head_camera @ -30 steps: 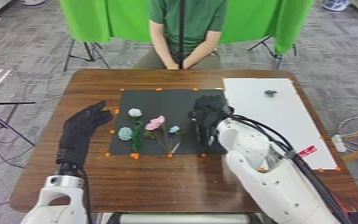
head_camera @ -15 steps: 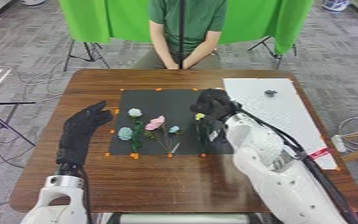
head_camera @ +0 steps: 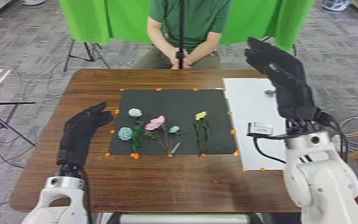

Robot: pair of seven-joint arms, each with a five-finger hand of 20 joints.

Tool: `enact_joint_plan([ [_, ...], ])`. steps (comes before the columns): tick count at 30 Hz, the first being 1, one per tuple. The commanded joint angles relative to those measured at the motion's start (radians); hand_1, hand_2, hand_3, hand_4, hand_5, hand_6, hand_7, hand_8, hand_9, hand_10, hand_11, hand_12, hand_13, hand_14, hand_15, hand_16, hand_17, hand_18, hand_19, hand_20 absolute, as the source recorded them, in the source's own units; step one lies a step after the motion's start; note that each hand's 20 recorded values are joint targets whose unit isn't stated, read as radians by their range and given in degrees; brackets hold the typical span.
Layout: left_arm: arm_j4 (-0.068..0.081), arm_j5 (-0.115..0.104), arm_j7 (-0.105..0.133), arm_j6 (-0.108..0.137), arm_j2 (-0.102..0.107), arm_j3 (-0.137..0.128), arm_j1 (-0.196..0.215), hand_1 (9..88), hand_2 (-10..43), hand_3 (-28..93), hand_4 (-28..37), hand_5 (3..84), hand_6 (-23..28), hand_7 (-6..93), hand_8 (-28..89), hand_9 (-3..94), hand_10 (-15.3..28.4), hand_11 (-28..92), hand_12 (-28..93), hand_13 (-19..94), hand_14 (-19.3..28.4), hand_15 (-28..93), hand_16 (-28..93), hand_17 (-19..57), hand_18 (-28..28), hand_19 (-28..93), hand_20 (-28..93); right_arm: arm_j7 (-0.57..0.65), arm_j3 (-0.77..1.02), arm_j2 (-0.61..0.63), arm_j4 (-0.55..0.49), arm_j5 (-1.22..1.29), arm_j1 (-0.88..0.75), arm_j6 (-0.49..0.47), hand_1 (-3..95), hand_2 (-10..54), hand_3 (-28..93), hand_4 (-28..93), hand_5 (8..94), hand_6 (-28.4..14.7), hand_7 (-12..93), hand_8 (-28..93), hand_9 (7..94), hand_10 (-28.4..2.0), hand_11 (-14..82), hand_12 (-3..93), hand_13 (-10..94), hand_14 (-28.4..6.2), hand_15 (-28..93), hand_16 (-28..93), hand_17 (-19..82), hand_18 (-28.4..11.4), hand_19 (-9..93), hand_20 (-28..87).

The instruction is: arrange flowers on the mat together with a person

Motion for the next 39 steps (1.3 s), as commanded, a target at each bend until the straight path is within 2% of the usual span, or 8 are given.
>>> enact_joint_plan([
  [1,0.009,-0.002,0.013,-0.019,-0.011,0.015,0.013,25.3,4.6,66,-23.9,47.4,5.1,14.1,-6,47.8,14.1,21,14,39,19.7,24,1,6.8,14.2,11,16,-0.005,0.066,-0.064,0.037,0.273,-0.263,0.006,3.8,7.5,79,-16,38.1,1.5,9,-9,41.2,-13.3,4.3,16.0,25,-10.4,4,19,17,-13.7,4,26],
  [7,0.013,0.000,0.016,-0.020,-0.008,0.017,0.009,25.2,4.6,66,-23.8,47.3,5.2,14.3,-6,47.8,14.1,21,14,39,19.8,24,1,6.5,14.4,11,17,-0.013,0.052,-0.074,0.051,0.292,-0.237,0.035,2.0,6.9,80,-17,36.0,1.7,9,-9,38.7,-13.0,3.9,14.7,24,-9.9,3,17,16,-13.1,2,26],
  [14,0.017,0.000,0.014,-0.024,-0.006,0.021,0.000,25.2,4.6,66,-23.9,47.2,5.1,14.3,-6,47.7,14.0,21,14,38,19.7,24,2,5.5,15.3,13,18,-0.008,0.052,-0.076,0.046,0.285,-0.244,0.022,2.1,7.1,80,-17,36.4,1.6,10,-9,39.1,-13.2,4.2,14.7,24,-10.3,4,16,16,-13.0,2,26],
  [29,0.006,0.003,0.005,-0.016,-0.020,0.016,0.019,25.1,4.7,66,-23.7,47.1,5.0,14.2,-6,47.6,13.8,21,14,38,19.6,24,2,4.8,15.9,14,18,0.024,0.051,-0.076,0.049,0.307,-0.251,0.013,2.1,7.1,79,-16,38.1,1.0,10,-8,40.6,-13.6,4.6,14.9,27,-11.9,6,16,17,-13.6,3,26],
  [39,0.006,0.004,0.004,-0.017,-0.021,0.016,0.016,24.8,4.5,66,-23.9,47.0,5.0,14.6,-6,47.6,13.9,21,14,38,19.5,25,2,4.4,16.2,14,18,0.032,0.052,-0.075,0.044,0.305,-0.250,0.025,2.4,7.3,79,-16,42.1,-0.4,10,-8,41.6,-13.9,4.8,15.2,27,-12.5,7,17,17,-13.7,3,27],
])
